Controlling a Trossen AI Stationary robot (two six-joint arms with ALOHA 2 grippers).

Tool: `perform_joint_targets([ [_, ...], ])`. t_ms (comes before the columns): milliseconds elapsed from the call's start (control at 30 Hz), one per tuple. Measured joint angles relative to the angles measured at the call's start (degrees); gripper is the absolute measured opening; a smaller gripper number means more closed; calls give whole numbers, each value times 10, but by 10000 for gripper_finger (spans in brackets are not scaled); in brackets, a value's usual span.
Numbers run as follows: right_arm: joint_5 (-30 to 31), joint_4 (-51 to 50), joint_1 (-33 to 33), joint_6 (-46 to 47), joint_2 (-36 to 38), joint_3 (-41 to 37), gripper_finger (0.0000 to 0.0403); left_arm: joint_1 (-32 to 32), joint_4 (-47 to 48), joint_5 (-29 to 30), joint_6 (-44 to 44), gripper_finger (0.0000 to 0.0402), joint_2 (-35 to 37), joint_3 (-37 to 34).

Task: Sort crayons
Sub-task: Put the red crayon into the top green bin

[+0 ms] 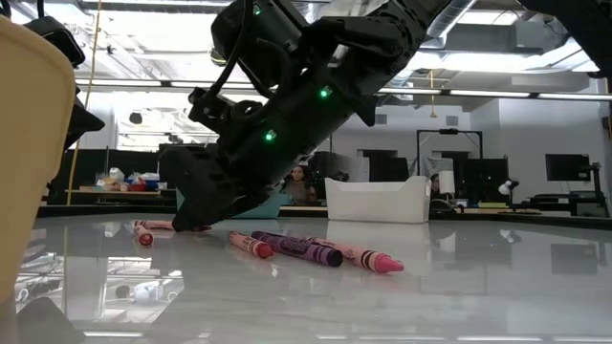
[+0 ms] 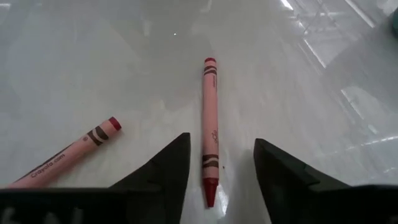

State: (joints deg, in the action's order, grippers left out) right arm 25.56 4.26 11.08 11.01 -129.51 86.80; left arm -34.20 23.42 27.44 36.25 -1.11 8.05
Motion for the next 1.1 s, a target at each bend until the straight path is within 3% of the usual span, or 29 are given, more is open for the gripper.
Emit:
perform_joint_targets([
  [367,-11,-26,-2,40,0,1,82,0,0,1,0,228,0,0],
  [700,-10,-19,-4,85,0,0,12,0,0,2,0,228,0,0],
  [1100,-6,-22,-9,86,29,-3,8,0,0,1,0,228,0,0],
])
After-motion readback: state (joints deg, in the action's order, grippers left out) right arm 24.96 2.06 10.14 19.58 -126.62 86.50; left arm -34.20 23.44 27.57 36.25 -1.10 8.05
